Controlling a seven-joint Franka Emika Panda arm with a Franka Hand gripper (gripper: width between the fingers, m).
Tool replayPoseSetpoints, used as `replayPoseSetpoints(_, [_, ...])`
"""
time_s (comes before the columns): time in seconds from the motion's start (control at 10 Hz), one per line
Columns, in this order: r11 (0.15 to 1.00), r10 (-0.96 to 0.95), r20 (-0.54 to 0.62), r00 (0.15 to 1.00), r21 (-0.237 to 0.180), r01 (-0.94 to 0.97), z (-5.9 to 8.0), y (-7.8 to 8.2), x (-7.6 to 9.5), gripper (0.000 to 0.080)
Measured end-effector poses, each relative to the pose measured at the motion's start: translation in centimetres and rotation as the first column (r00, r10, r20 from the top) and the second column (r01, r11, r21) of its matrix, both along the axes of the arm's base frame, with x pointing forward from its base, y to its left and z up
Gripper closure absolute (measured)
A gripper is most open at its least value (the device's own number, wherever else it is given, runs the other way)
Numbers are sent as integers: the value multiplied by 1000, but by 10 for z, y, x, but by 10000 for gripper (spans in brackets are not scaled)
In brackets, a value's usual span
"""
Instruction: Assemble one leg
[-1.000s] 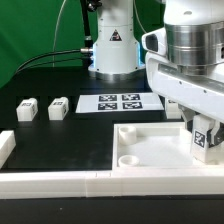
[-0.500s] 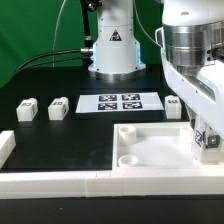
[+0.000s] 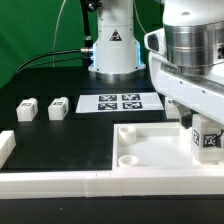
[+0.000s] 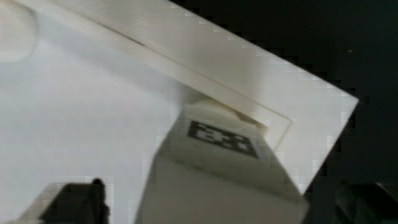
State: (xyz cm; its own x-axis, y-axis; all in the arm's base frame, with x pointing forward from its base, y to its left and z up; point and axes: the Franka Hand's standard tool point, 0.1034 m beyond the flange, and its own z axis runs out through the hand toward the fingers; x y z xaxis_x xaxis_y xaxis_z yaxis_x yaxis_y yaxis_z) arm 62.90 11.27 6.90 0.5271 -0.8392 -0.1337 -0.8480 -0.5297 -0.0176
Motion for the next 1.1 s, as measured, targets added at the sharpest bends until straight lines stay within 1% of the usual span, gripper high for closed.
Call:
replayPoseSetpoints(0.2, [973, 232, 26, 972, 0, -232, -1, 2, -1, 153])
replayPoseSetpoints(0.3, [952, 306, 34, 951, 0, -306, -1, 2, -1, 151])
replayPoseSetpoints(0.5, [870, 493, 53, 869, -10, -493, -1, 3, -2, 151])
replayPoseSetpoints(0.7, [724, 689, 64, 722, -31, -689, -1, 3, -2, 151])
replayPoseSetpoints(0.8, [655, 755, 64, 653, -40, -754, -1, 3, -2, 151])
replayPoseSetpoints(1.1, [406, 913, 74, 402, -64, -911, -2, 1, -1, 151])
